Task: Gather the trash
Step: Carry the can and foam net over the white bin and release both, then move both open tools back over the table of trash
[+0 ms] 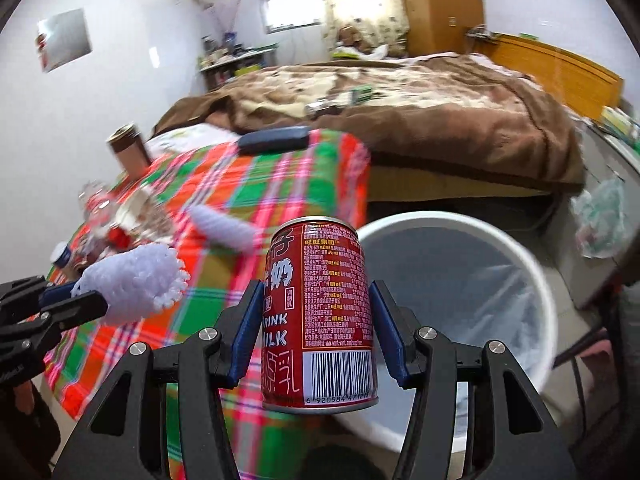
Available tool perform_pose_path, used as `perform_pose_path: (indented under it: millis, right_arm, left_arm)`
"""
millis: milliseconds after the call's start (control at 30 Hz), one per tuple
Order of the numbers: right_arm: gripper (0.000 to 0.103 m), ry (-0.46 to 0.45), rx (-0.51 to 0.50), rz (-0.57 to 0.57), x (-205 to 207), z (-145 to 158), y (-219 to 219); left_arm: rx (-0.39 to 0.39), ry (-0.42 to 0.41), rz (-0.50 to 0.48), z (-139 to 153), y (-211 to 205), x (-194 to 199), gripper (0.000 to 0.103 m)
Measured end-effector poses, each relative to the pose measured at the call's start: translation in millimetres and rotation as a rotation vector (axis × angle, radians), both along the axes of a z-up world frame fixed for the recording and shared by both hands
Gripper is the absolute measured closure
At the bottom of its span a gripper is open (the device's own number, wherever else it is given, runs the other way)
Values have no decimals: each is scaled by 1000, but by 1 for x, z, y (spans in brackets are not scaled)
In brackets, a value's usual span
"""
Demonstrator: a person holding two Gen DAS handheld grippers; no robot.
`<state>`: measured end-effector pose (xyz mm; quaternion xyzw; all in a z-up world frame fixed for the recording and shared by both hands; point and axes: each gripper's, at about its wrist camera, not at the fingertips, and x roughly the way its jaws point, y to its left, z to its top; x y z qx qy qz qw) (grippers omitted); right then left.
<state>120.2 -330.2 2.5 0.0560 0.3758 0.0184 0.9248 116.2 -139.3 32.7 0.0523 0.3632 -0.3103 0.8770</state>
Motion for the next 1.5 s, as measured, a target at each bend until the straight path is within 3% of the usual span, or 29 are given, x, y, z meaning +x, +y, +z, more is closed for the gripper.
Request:
perform_pose_path:
  millis: [400, 667, 800, 933, 1067, 1300, 1500]
  right_arm:
    - [48, 85, -37, -146, 9, -24, -54]
    - [48, 130, -46, -156, 9, -39, -73]
    - [48, 146, -60, -167, 9, -41, -77]
    - [38, 131, -37, -171, 7, -36, -82]
    - [38, 119, -48, -191, 5, -33, -84]
    - [38, 78, -34, -201, -5, -24, -76]
    - [38, 6, -16, -169, -13, -12, -55]
  left_arm:
    - [-11, 81, -99, -18, -88, 25, 83]
    - [8, 153, -118, -44, -127, 43, 83]
    - [9, 174, -105, -53, -132, 48, 81]
    - [17, 180, -114, -57, -138, 50, 72]
    - [7, 181, -112, -57, -137, 49, 49]
    - [-21, 155, -84, -45, -117, 46, 49]
    - [-62, 92, -23, -25, -75, 30, 49]
